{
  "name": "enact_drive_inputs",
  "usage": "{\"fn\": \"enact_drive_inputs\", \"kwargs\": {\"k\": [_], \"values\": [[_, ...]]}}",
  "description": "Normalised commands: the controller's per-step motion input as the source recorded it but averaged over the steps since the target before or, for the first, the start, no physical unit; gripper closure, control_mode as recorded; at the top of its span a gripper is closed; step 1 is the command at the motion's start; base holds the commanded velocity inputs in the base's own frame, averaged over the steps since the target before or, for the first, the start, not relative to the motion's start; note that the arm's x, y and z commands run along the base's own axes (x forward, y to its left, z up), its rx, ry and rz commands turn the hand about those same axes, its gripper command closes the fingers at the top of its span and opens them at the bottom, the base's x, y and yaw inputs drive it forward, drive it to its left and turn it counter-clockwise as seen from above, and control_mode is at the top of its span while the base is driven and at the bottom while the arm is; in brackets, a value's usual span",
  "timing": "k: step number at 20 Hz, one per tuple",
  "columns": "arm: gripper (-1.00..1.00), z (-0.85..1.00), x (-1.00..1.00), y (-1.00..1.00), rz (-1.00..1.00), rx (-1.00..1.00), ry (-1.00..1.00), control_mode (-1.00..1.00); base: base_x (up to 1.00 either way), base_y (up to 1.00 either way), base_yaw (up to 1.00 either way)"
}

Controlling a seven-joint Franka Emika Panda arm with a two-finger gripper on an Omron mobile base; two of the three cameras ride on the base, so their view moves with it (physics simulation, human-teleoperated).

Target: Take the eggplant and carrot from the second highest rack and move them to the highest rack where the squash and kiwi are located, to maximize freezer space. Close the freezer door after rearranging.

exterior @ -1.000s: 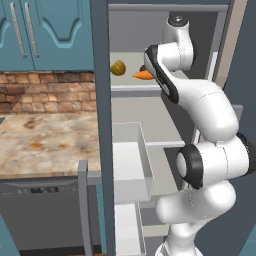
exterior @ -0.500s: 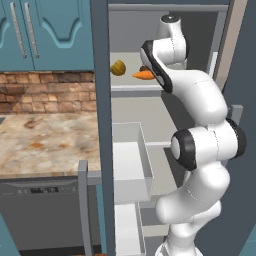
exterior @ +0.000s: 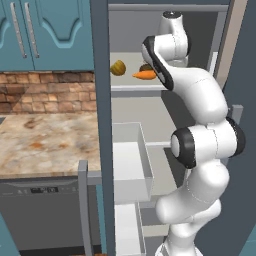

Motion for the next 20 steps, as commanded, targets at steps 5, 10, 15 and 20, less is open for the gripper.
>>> {"fn": "enact_drive_inputs", "kwargs": {"k": [5, 10, 15, 20], "values": [[-1.00, 0.18, -0.60, 0.02, 0.00, 0.00, -0.30, -1.00, 0.00, 0.00, 0.00], [-1.00, 0.19, -0.79, 0.27, 0.00, -0.01, -0.36, -1.00, 0.00, 0.00, 0.00], [-1.00, 0.17, -0.89, 0.12, 0.16, 0.00, -0.23, -1.00, 0.00, 0.00, 0.00], [-1.00, 0.25, -0.99, 0.00, 0.37, 0.00, -0.10, -1.00, 0.00, 0.00, 0.00]]}}
